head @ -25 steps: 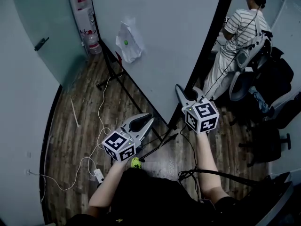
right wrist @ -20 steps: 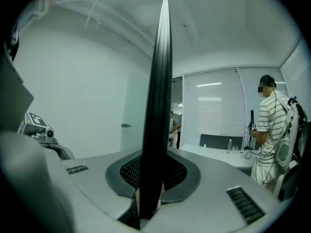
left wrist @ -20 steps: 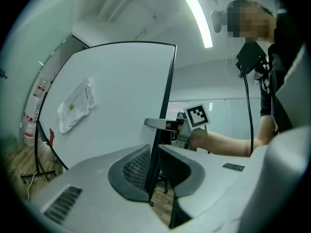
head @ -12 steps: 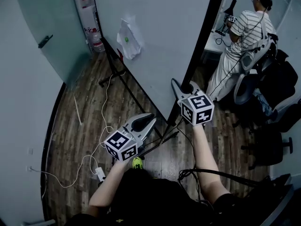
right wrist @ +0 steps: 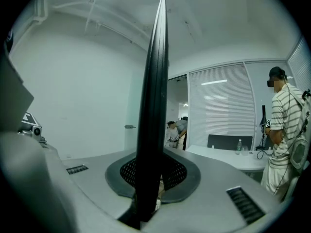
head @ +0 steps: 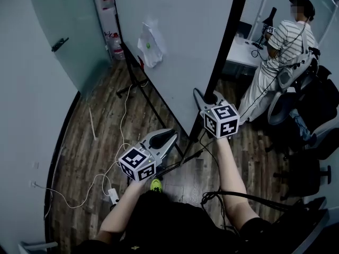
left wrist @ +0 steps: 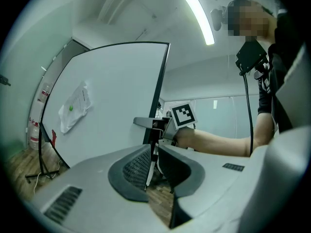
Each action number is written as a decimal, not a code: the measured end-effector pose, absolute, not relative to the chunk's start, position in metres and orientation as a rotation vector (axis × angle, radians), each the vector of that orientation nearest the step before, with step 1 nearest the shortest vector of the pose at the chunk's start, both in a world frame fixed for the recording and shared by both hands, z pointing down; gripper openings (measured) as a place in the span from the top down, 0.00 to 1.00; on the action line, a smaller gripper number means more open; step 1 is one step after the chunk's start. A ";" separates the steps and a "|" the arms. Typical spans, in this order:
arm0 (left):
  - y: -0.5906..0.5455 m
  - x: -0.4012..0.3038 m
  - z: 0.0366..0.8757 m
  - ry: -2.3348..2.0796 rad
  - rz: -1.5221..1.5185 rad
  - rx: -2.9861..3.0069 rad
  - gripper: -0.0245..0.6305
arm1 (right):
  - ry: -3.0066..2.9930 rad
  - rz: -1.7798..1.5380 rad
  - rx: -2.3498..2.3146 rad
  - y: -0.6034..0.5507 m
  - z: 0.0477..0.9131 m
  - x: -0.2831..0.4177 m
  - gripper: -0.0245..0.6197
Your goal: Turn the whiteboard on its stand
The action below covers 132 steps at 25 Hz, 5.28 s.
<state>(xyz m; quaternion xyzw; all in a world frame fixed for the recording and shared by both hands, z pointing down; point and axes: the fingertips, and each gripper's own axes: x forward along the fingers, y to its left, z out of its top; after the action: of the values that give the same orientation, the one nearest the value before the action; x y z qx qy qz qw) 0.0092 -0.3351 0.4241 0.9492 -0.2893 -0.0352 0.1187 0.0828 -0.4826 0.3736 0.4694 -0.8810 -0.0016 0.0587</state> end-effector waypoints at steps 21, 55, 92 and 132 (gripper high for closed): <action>-0.306 0.000 0.408 -1.005 -0.104 2.775 0.89 | -2.664 0.033 1.380 -0.483 0.377 0.081 0.89; -0.272 0.027 0.402 -0.897 -0.135 2.818 0.90 | -2.611 0.046 1.454 -0.339 0.375 0.177 0.89; -0.288 -0.002 0.414 -0.932 -0.130 2.780 0.90 | -2.645 0.058 1.480 -0.377 0.376 0.162 0.89; -0.317 -0.065 0.422 -1.072 -0.130 2.719 0.90 | -2.657 0.074 1.412 -0.509 0.384 0.082 0.89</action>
<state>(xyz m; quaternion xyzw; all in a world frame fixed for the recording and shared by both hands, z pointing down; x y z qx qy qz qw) -0.0650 -0.3172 0.4217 0.9239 -0.3643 -0.0443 0.1079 0.0820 -0.5091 0.3842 0.4682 -0.8808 0.0245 0.0657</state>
